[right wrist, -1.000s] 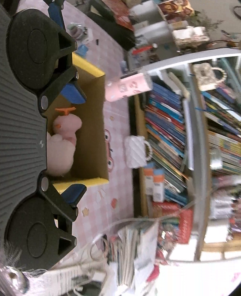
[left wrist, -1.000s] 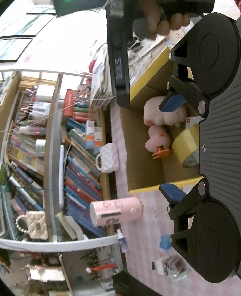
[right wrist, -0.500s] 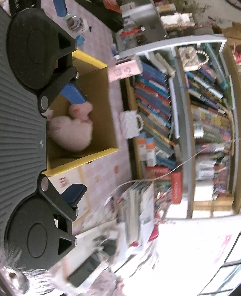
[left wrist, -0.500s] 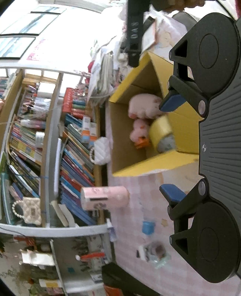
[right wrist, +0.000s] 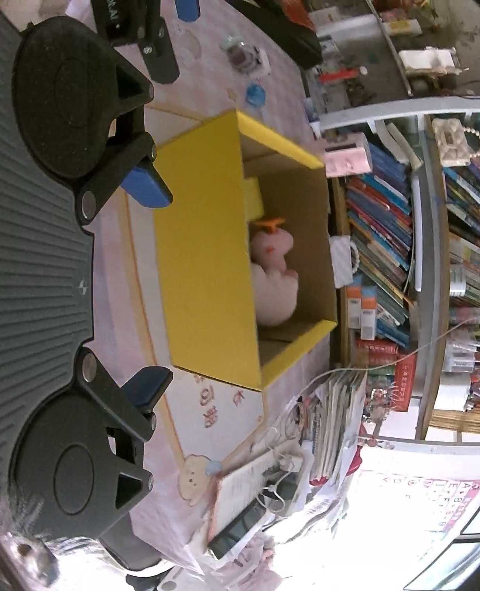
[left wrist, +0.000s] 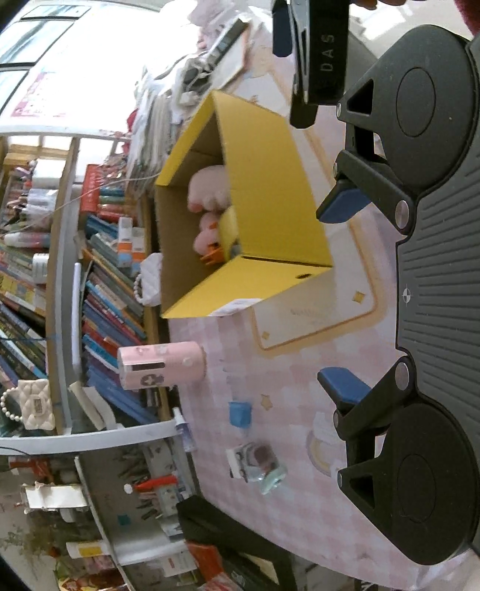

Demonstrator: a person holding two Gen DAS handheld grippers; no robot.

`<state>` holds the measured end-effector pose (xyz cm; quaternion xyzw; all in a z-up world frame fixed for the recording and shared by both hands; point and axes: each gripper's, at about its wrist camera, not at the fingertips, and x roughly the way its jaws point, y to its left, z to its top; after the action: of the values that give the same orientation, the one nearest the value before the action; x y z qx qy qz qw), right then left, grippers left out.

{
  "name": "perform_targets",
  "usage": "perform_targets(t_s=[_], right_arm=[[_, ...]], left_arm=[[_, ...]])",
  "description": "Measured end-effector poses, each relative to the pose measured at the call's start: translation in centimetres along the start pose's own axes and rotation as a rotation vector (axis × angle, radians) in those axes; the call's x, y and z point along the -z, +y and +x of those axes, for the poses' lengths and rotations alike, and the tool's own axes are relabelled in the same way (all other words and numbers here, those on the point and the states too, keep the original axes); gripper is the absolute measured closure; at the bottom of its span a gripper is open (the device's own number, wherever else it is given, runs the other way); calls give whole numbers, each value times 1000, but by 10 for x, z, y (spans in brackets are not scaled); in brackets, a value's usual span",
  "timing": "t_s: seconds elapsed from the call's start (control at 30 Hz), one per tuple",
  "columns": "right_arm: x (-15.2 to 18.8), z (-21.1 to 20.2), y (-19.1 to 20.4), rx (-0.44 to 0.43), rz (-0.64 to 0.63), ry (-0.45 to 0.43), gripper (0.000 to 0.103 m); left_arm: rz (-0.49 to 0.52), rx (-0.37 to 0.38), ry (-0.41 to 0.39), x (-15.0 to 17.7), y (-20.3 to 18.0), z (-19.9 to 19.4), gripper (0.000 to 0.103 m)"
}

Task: Organize objects
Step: 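Withdraw both open tools from the box and move toward the remaining toys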

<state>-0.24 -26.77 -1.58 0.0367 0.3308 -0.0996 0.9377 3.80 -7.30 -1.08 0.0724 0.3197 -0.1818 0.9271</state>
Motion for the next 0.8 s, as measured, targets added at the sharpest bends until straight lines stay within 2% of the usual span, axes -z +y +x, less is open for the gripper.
perform_targets(t_s=[0.37,0.8], right_arm=[[28,-18,27,-42,9,50,10],[43,-25,75,-140,-55,82,10]], left_arm=[[-1,-11,59,29,21,-23,15],[-56,-84,88,54,59,-49,15]])
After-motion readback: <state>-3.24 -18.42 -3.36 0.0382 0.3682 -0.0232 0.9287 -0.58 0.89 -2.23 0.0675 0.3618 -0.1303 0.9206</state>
